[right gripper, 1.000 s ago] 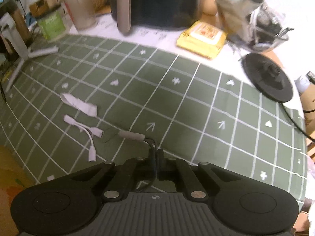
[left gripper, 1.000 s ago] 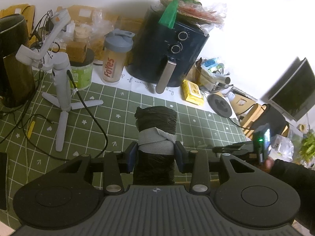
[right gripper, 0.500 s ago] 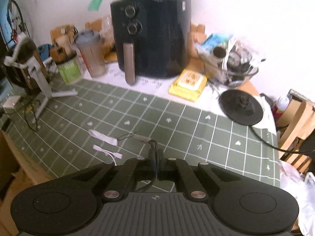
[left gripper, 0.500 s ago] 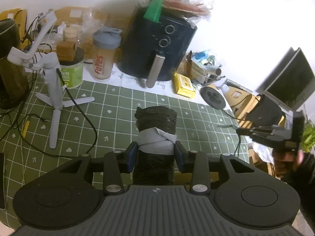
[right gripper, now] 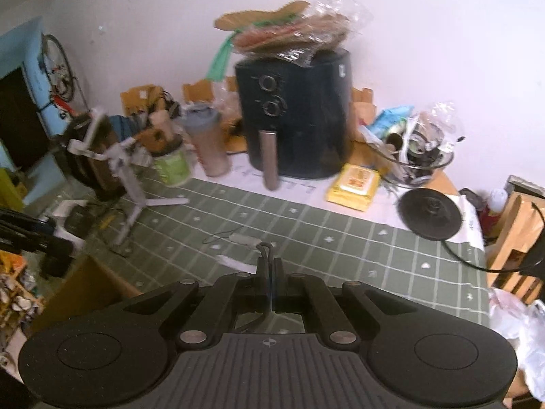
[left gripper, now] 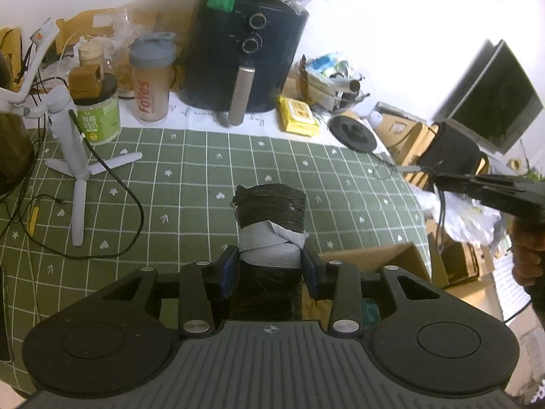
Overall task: Organize soft objects
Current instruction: 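Lower the roll into the box and open the left gripper while the right carries the lanyard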
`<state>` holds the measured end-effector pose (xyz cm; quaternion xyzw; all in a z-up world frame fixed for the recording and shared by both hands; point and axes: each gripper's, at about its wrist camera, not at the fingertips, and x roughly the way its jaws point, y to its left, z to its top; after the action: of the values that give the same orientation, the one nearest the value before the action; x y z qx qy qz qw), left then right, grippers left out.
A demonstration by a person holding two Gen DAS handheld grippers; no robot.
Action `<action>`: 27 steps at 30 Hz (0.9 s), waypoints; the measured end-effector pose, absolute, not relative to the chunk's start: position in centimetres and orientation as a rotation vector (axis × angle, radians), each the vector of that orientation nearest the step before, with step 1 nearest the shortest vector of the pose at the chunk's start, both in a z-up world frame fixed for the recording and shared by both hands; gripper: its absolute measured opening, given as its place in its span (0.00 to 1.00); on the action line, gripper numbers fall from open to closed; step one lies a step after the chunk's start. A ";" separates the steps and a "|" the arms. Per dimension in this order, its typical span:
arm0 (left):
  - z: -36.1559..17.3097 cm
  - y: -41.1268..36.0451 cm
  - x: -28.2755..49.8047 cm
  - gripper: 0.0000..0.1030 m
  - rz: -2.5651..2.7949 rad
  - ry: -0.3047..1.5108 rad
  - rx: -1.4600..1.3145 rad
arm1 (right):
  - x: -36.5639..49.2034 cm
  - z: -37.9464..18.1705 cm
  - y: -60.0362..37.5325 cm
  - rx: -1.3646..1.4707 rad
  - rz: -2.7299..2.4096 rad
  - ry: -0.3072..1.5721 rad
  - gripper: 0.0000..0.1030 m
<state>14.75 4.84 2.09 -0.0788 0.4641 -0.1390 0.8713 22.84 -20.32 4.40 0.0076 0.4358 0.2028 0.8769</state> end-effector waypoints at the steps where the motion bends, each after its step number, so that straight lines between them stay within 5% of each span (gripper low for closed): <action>1: 2.0 4.7 14.6 0.38 -0.290 0.977 -0.161 | 22.5 4.6 -20.1 0.024 0.430 0.909 0.03; 20: -0.4 3.4 12.1 0.41 -0.235 1.093 -0.094 | 16.6 5.6 -17.0 0.115 0.584 0.927 0.03; 24: -0.4 3.4 11.4 0.58 -0.215 1.092 -0.093 | 16.1 4.8 -15.8 0.121 0.615 0.951 0.03; 27: -0.2 3.4 10.7 0.60 -0.207 1.082 -0.089 | 15.8 4.4 -14.9 0.117 0.634 0.964 0.03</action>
<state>10.73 3.38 -0.24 -0.0423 0.5139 -0.0982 0.8512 15.76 -14.90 4.36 0.0552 0.4556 0.2997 0.8364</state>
